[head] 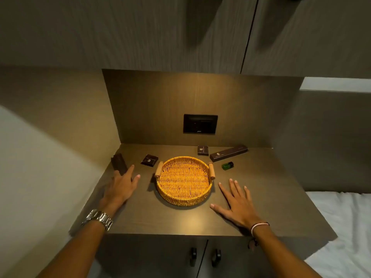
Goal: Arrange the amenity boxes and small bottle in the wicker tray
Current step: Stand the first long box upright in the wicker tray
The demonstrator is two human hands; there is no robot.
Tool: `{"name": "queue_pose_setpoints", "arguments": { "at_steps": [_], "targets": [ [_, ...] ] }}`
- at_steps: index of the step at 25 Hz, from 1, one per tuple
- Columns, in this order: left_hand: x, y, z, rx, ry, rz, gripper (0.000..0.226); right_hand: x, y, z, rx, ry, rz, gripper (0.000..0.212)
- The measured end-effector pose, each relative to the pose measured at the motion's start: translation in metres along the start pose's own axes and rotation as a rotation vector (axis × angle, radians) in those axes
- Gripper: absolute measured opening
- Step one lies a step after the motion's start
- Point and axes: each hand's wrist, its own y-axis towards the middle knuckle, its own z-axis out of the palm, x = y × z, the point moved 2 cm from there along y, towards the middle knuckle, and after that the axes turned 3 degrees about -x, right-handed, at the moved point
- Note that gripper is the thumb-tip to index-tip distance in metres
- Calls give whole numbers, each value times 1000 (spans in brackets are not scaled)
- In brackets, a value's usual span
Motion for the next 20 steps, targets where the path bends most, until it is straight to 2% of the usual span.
{"name": "queue_pose_setpoints", "arguments": {
  "at_steps": [3,6,10,13,16,18,20],
  "targets": [
    [-5,16,3,31,79,-35,62,-4,13,2,-83,-34,-25,100],
    [-4,20,10,12,92,-71,48,-11,25,2,-102,-30,-38,99],
    [-11,17,0,-85,-129,-55,42,-12,32,1,-107,-8,-42,98],
    [-42,10,-20,-236,-212,98,44,-13,31,1,-107,-1,-39,98],
    [-87,-4,-35,-328,-126,358,42,-14,32,1,-104,4,-40,98],
    [-111,-10,-32,-301,25,496,47,-14,32,1,-102,2,-39,97],
    [-124,-10,-19,-196,209,561,53,-15,32,2,-105,-2,-34,95]
  ]
}}
